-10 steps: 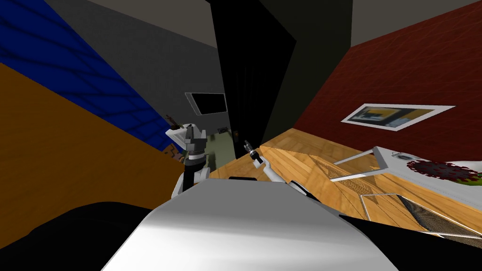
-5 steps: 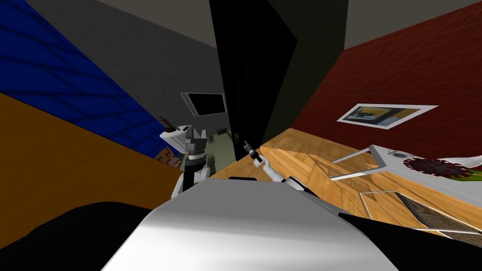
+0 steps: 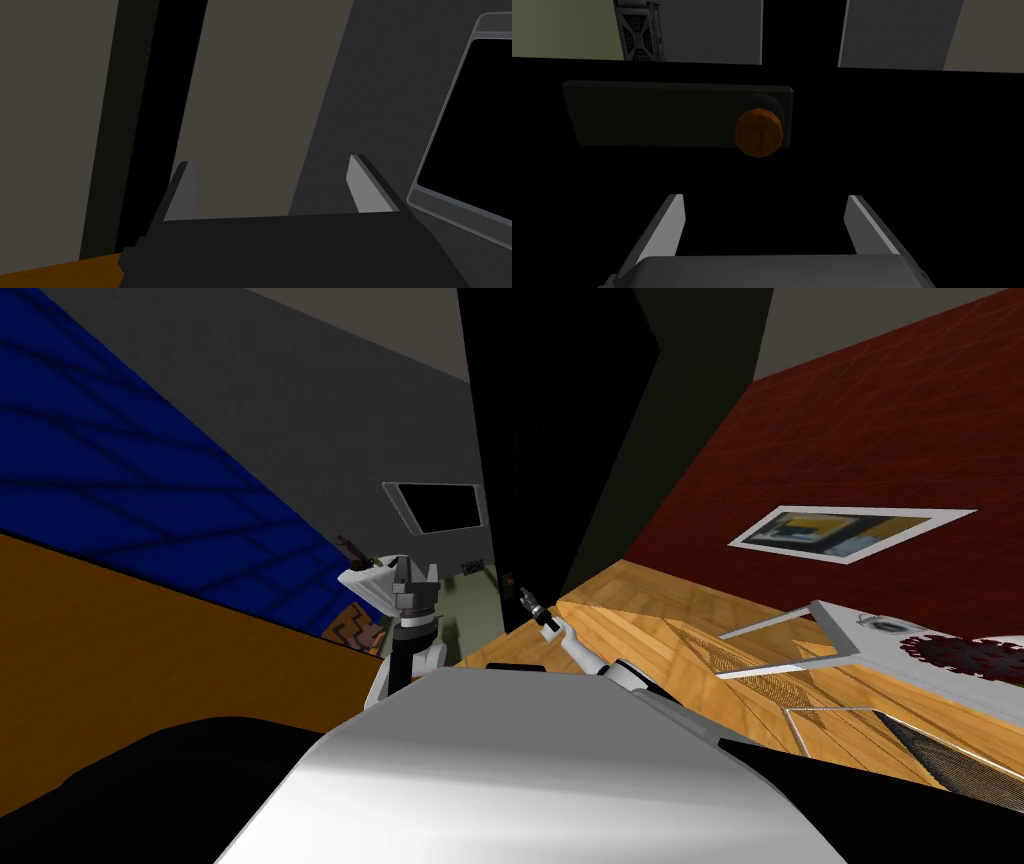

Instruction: Pull the door open

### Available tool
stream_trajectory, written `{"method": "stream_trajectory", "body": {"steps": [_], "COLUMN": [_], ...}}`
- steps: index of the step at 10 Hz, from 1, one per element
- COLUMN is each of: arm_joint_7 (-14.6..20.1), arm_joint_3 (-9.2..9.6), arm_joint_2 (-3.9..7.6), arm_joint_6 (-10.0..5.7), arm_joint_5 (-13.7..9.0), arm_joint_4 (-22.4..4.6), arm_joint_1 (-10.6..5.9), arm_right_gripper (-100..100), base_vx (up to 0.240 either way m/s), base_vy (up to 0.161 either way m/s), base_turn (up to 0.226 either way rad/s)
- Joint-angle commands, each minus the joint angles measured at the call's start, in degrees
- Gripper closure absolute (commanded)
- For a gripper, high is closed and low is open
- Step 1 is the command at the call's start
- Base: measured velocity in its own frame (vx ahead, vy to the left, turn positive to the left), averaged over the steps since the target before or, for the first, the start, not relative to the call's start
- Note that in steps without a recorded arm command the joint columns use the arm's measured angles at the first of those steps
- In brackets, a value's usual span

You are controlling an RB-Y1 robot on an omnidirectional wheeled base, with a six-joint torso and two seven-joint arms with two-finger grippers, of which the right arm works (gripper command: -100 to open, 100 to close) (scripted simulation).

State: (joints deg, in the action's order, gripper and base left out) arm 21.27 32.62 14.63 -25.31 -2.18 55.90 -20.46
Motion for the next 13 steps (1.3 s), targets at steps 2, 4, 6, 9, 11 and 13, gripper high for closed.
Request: {"method": "stream_trajectory", "body": {"steps": [2, 4, 6, 9, 11, 13], "arm_joint_7": [0.81, 2.10, 2.10, 4.44, 5.26, 6.35], "arm_joint_3": [-0.38, -1.11, -1.11, -2.44, -2.91, -3.53], "arm_joint_2": [0.58, 2.56, 2.56, 6.15, 7.41, 9.06], "arm_joint_6": [-1.97, -3.43, -3.43, -6.08, -7.01, -8.24], "arm_joint_5": [-0.32, -0.94, -0.94, -2.06, -2.45, -2.97], "arm_joint_4": [-2.84, -4.49, -4.49, -7.49, -8.54, -9.93], "arm_joint_1": [-0.82, -1.22, -1.22, -1.94, -2.20, -2.53], "arm_right_gripper": [-100, -100, -100, -100, -100, -100], "base_vx": [0.040, 0.033, 0.025, 0.084, 0.079, 0.133], "base_vy": [0.130, 0.100, 0.048, 0.112, 0.087, 0.139], "base_turn": [0.025, 0.132, 0.012, 0.176, 0.064, 0.135]}}
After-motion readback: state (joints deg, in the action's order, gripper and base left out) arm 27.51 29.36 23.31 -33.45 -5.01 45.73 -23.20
